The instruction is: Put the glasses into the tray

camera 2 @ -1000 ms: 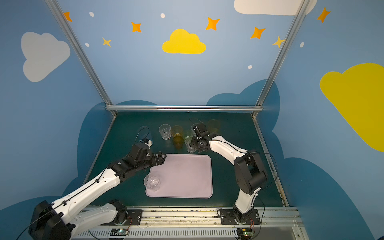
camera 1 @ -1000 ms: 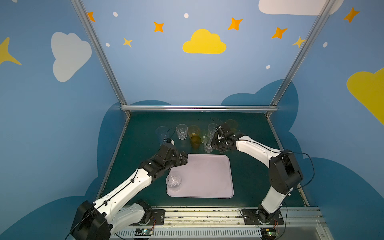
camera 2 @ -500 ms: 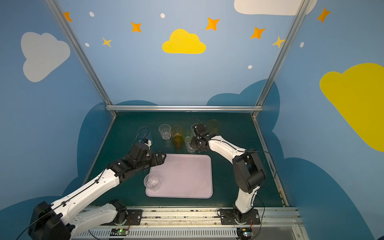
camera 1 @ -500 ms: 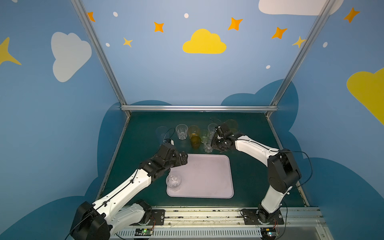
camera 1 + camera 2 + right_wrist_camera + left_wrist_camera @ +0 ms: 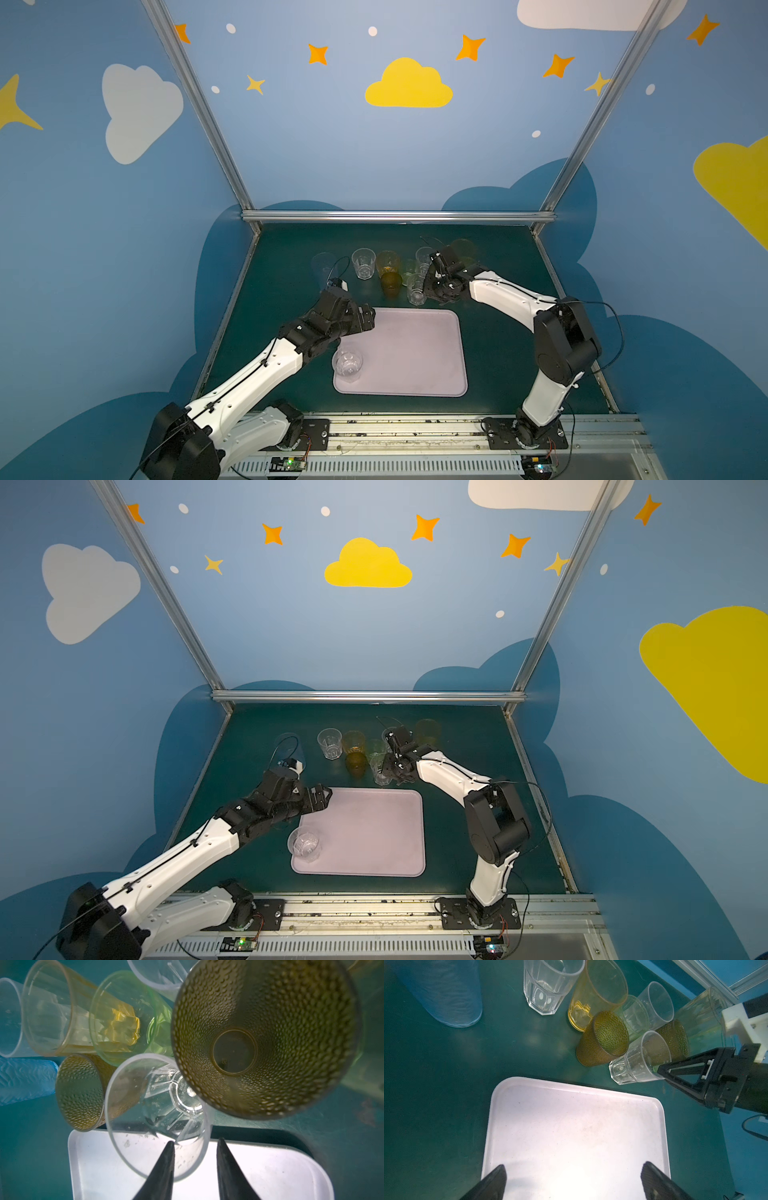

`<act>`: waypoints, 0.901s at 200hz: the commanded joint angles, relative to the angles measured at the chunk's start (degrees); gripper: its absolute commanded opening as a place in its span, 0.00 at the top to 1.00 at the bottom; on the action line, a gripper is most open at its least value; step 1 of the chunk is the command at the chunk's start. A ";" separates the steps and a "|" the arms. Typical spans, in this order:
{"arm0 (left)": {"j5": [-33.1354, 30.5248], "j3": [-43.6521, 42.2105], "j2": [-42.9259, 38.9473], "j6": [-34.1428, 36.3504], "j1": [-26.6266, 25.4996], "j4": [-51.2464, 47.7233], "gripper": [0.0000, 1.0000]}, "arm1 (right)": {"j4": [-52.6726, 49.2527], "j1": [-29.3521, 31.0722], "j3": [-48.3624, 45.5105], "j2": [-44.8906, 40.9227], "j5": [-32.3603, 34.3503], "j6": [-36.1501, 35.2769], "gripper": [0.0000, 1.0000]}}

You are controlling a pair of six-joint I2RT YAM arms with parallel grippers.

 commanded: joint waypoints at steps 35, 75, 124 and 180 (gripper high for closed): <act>-1.33 -0.52 -1.37 -0.22 0.25 -1.37 0.00 | -1.02 0.37 0.74 0.42 0.62 0.63 0.70; -1.44 -0.51 -1.36 -0.21 0.29 -1.31 0.00 | -1.29 0.65 0.25 0.00 0.79 0.89 0.72; -1.61 -0.60 -1.48 -0.17 0.21 -1.56 0.00 | -1.38 0.90 -0.88 -0.46 1.05 1.37 0.75; -1.70 -0.65 -1.47 -0.17 0.24 -1.50 0.00 | -0.94 1.16 -2.10 -1.32 0.79 1.68 0.76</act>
